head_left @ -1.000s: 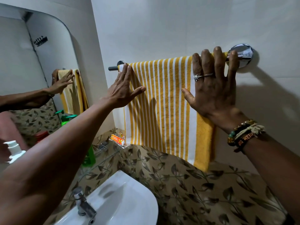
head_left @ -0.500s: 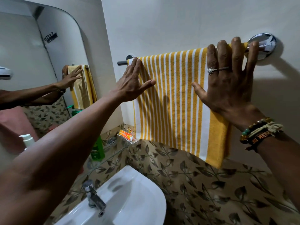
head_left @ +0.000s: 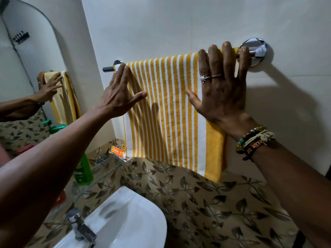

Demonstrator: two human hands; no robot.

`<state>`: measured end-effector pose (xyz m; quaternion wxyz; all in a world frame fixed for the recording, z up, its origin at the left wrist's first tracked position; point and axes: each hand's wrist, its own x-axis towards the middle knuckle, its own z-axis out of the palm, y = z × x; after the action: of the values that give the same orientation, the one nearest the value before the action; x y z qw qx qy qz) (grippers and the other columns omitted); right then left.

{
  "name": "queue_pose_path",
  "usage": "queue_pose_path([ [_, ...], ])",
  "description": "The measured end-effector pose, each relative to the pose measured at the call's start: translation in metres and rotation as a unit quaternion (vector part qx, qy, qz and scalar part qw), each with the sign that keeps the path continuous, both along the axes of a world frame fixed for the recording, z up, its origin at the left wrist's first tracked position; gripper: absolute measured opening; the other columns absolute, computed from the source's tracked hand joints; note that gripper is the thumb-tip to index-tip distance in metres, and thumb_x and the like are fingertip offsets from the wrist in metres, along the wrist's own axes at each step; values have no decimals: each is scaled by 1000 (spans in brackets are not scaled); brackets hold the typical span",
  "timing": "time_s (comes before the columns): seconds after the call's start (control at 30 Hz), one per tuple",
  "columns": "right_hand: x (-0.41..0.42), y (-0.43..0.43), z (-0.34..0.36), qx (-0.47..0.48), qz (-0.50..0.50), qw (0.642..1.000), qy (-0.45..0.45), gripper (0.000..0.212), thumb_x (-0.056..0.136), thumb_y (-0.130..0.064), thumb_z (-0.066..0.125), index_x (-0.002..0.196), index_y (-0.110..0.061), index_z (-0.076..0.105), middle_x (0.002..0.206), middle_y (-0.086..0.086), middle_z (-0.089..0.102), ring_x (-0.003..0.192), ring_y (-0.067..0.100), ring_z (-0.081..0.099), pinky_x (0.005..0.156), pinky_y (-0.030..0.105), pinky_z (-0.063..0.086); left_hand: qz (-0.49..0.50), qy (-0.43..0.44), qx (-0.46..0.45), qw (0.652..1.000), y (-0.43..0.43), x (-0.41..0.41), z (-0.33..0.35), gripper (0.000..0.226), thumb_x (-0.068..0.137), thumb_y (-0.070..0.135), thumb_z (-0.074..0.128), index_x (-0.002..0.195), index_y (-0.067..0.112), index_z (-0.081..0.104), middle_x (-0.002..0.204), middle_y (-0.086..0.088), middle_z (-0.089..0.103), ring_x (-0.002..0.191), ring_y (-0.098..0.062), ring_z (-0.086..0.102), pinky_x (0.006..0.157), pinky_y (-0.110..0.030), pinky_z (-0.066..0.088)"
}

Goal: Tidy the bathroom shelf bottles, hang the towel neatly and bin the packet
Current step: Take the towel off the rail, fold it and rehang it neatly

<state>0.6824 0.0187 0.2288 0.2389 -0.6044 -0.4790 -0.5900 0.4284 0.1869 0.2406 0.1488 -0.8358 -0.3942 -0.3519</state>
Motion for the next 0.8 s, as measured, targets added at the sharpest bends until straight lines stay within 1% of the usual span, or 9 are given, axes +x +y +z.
queue_pose_path([
  [0.13,0,-3,1,-12,-10,1000,-1,89,89,-63,42,153,-5,18,156,20,27,144,44,22,115,63,6,8,12,-7,1000,-4,0,2,110,80,77,40,156,8,-1,164,-11,-3,152,-27,1,123,-46,13],
  [0.3,-3,-8,3,-30,-8,999,8,89,88,-62,44,153,-5,18,156,21,26,144,44,21,115,64,7,6,32,-49,998,-9,-2,8,113,78,80,38,155,11,-7,164,-8,-11,151,-28,-3,123,-46,11],
  [0.43,-4,-9,4,-38,-5,999,12,90,87,-62,45,153,-6,18,156,20,24,145,44,19,115,65,8,10,45,-81,996,-14,-3,9,114,77,78,42,155,13,-10,163,-7,-16,151,-31,-4,123,-47,10],
  [0.53,-4,-9,1,-47,1,999,21,93,86,-62,47,154,-7,14,160,20,15,147,43,12,116,64,4,19,63,-100,993,-19,-5,2,114,76,80,38,155,14,-11,163,-6,-17,150,-31,-6,123,-49,10],
  [0.6,-5,-10,-3,-48,8,998,34,96,86,-62,48,155,-7,10,161,20,8,148,42,6,116,64,2,24,95,-96,991,-20,-9,-6,114,75,81,34,155,14,-11,163,-6,-17,150,-30,-8,122,-52,12],
  [0.67,-11,-12,-12,-52,19,998,36,98,85,-62,48,155,-7,8,162,20,4,149,41,4,115,64,0,21,120,-90,988,-22,-14,-17,112,77,81,34,155,14,-11,162,-6,-16,150,-29,-9,122,-53,12],
  [0.73,-20,-12,-24,-70,36,997,24,98,84,-60,51,155,-7,10,162,19,4,149,39,3,116,64,0,16,125,-90,988,-24,-19,-30,109,79,79,35,155,15,-10,162,-5,-16,150,-29,-9,122,-52,10],
  [0.8,-31,-12,-40,-97,57,994,12,95,84,-61,51,154,-6,16,162,19,7,149,38,5,116,64,5,17,123,-91,988,-28,-23,-45,107,81,78,36,155,16,-10,162,-5,-16,150,-29,-10,120,-50,9],
])
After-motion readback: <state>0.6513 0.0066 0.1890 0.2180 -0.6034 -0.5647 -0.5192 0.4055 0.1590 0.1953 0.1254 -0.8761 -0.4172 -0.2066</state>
